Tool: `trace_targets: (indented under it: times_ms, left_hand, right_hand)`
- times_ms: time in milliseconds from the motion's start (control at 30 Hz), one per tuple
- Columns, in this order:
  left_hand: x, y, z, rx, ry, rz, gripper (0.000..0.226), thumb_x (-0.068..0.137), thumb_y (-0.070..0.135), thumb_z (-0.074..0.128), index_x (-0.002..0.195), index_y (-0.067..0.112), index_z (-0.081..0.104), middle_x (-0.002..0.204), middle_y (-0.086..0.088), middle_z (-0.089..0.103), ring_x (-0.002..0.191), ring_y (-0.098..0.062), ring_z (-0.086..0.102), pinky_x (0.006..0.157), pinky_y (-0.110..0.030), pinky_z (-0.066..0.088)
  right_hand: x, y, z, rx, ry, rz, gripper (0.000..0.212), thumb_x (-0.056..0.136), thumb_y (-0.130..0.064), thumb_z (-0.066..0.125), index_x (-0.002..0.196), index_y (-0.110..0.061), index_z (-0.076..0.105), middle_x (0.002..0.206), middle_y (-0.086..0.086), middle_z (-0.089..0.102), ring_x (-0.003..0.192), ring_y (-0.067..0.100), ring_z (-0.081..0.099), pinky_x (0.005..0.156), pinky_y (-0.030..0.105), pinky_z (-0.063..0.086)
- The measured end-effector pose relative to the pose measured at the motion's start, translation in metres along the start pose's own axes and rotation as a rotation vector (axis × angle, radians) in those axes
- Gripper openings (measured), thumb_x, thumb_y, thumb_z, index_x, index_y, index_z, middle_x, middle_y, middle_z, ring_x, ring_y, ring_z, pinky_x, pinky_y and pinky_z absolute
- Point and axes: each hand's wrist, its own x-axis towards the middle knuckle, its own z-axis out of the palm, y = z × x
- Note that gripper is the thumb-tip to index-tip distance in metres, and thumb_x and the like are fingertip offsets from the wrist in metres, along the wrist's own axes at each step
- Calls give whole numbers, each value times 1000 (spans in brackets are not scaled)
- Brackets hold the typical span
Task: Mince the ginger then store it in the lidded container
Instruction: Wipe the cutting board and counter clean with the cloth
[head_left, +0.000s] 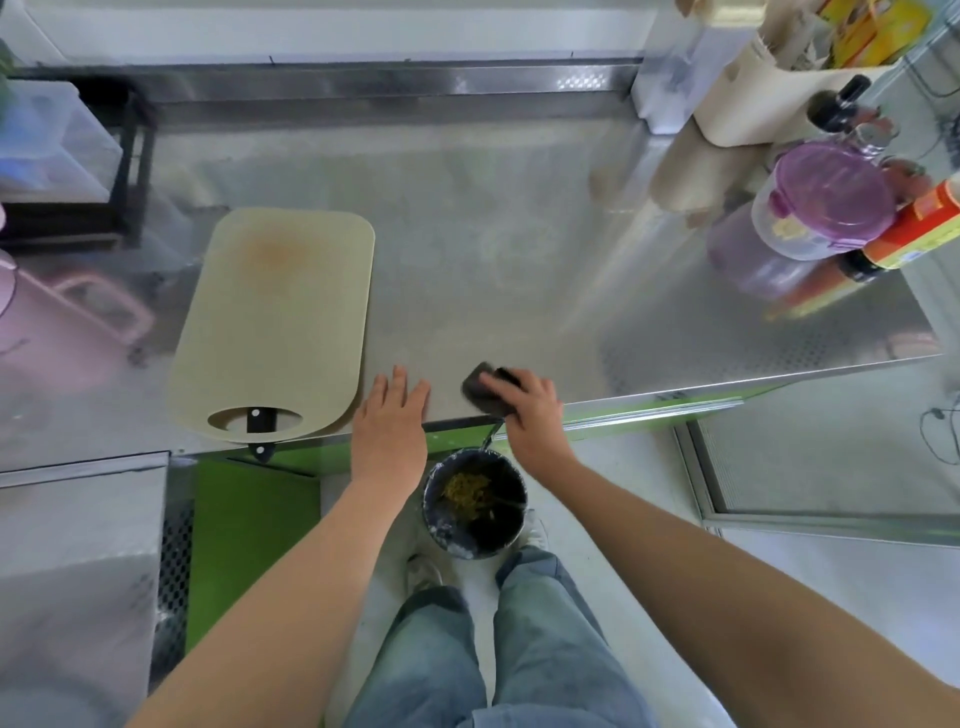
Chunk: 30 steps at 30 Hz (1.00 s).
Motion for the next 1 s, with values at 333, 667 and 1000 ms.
trace_targets:
  times_ms: [333,667,1000]
  left_hand:
    - [-2,2,1,-39,22,-10,63,97,6,44,151,24,18,161,-6,6,148,-28,9,117,-43,24]
    - [1,3,2,-48,16,-25,64,97,4,39,152,25,15,161,-4,4,148,-26,6,119,-39,19]
    - [-15,-1,3,-47,91,-35,55,94,3,44,144,24,32,156,-13,20,143,-29,20,116,-40,25]
  right_hand:
    - [42,21,-53,38,148,116,65,81,12,39,138,-16,50,137,14,41,120,31,36,107,38,31]
    - [-21,-3,-7,84,-250,-302,55,80,7,42,124,-16,64,126,9,51,118,23,42,106,34,32]
    - [-24,2,-3,17,213,180,68,82,14,50,141,-18,43,136,11,34,122,27,32,103,39,38]
